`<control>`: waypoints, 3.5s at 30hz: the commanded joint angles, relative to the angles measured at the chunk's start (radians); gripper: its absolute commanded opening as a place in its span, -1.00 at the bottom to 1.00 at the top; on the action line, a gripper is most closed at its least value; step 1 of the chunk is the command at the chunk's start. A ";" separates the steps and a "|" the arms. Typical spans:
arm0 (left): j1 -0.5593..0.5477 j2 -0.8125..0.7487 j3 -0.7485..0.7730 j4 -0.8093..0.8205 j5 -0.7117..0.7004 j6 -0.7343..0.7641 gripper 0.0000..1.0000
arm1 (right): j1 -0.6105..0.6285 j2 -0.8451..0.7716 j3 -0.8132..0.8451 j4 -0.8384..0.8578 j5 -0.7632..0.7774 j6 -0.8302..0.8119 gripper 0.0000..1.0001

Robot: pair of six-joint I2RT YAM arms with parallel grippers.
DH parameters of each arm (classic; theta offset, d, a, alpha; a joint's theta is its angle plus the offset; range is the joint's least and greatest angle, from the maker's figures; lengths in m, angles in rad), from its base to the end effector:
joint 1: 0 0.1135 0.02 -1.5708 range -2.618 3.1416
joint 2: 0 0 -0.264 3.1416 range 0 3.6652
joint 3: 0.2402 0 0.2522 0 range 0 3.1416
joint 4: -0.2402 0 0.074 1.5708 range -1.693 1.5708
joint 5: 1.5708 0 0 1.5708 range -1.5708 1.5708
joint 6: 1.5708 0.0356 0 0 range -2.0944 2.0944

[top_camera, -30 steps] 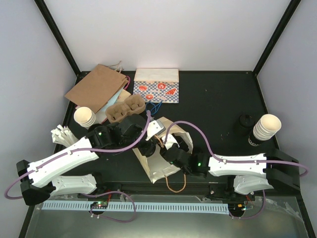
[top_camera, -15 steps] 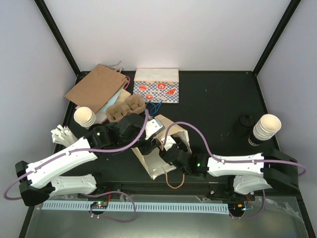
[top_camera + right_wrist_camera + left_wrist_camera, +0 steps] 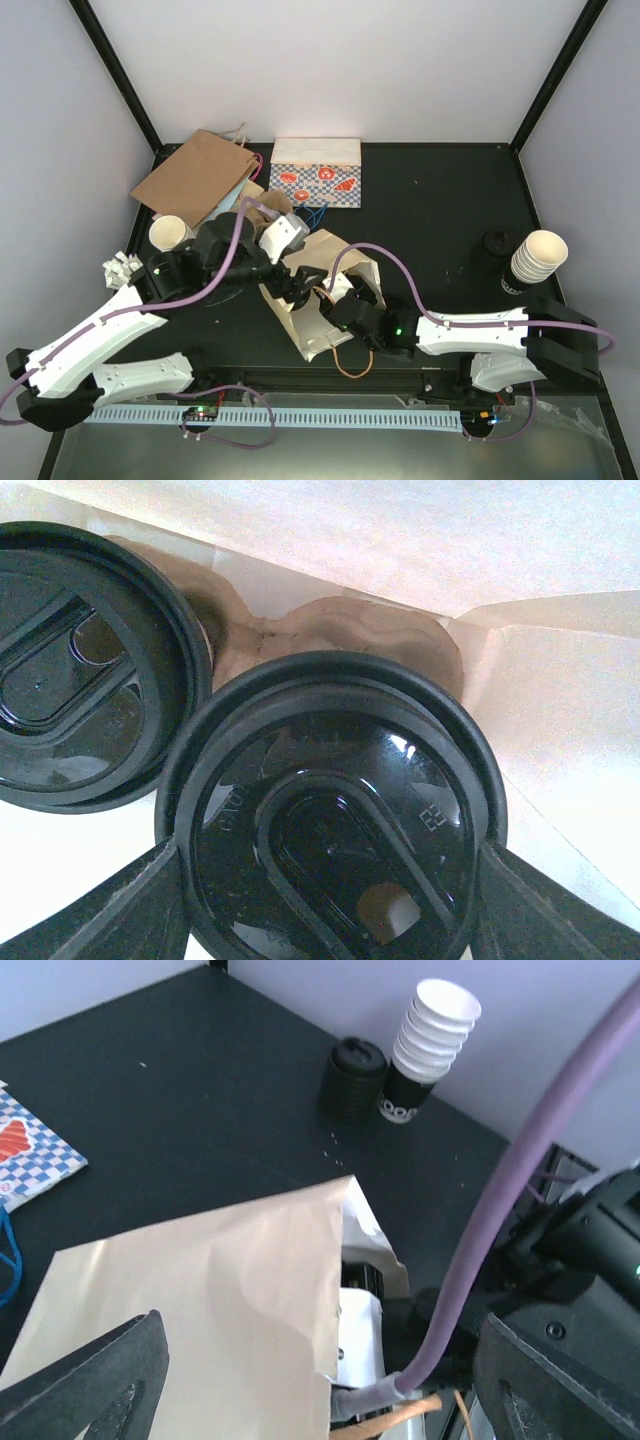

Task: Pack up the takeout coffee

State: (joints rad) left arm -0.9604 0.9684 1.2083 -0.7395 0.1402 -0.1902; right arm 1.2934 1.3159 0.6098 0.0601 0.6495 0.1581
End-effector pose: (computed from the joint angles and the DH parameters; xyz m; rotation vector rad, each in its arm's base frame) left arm 0.1048 -0.1585 0.3952 0.9014 1.9824 -0.8308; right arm 0.0920 0.2446 0.1941 -0.8106 1.9099 0.1616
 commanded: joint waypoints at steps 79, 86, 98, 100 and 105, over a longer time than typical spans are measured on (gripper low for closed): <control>0.547 1.046 0.431 -0.100 0.342 -0.012 -0.46 | -0.021 0.079 0.073 0.060 0.058 -0.153 -0.29; 0.536 1.053 0.432 -0.124 0.374 0.007 -0.50 | -0.024 0.095 0.074 0.088 0.063 -0.168 -0.29; 0.523 1.040 0.384 -0.137 0.392 0.025 -0.51 | -0.046 0.148 0.077 0.158 0.082 -0.223 -0.29; 0.523 1.044 0.377 -0.139 0.393 0.030 -0.52 | -0.047 0.148 0.074 0.177 0.091 -0.241 -0.30; 0.523 1.046 0.376 -0.142 0.398 0.043 -0.52 | -0.047 0.146 0.063 0.224 0.101 -0.291 -0.30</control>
State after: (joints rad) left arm -0.4191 2.0052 1.5986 -0.8295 0.4900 -0.1799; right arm 1.2617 1.4590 0.6636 0.1822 0.6907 -0.0822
